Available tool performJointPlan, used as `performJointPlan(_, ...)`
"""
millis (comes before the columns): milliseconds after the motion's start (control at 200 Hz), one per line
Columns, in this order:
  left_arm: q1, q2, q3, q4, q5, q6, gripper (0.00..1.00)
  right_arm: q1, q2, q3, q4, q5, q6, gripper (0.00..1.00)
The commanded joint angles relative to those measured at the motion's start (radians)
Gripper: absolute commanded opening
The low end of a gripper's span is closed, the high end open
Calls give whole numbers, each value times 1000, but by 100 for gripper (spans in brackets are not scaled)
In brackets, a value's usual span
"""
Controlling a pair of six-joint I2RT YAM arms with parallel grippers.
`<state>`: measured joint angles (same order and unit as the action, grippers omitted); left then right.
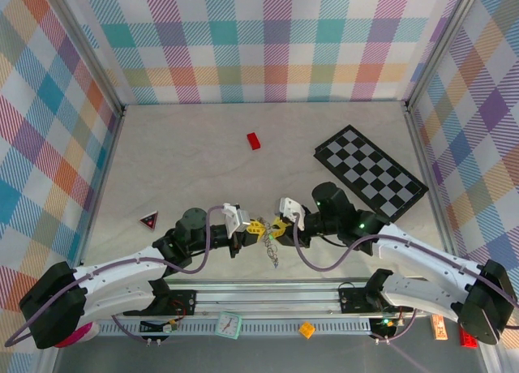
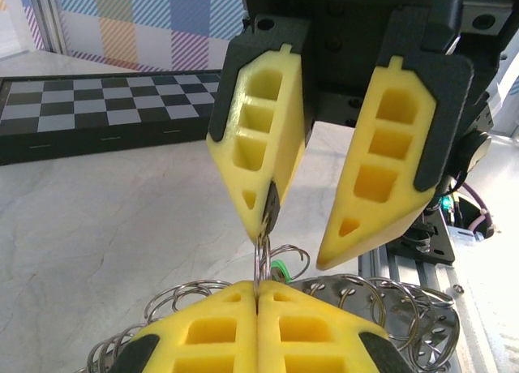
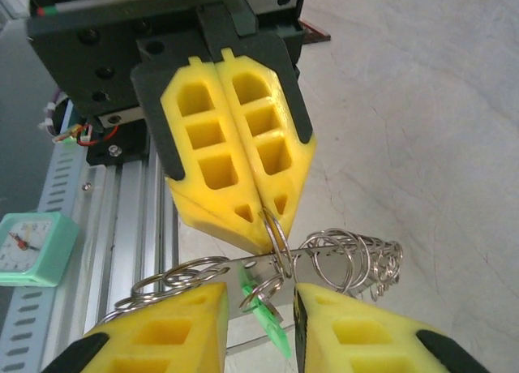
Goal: Put the keys on the keyring
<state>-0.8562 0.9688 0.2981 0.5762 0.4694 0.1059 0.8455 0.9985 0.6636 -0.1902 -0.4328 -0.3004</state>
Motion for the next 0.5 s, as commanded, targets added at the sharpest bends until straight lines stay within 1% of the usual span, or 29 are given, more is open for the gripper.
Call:
performJointPlan(0, -3, -5, 36, 40, -4, -7, 0, 12, 10, 40, -30, 25, -30, 25)
performJointPlan(220, -3, -6, 36, 37, -6, -6, 0, 19, 8, 44, -29, 28, -34, 13)
performJointPlan(330, -4, -5, 38, 37, -5, -6, 0, 21, 14, 46, -34, 27, -37, 10)
performJointPlan(495, -3, -6, 38, 44, -8, -7, 0, 32, 32, 57, -34, 3, -41, 2)
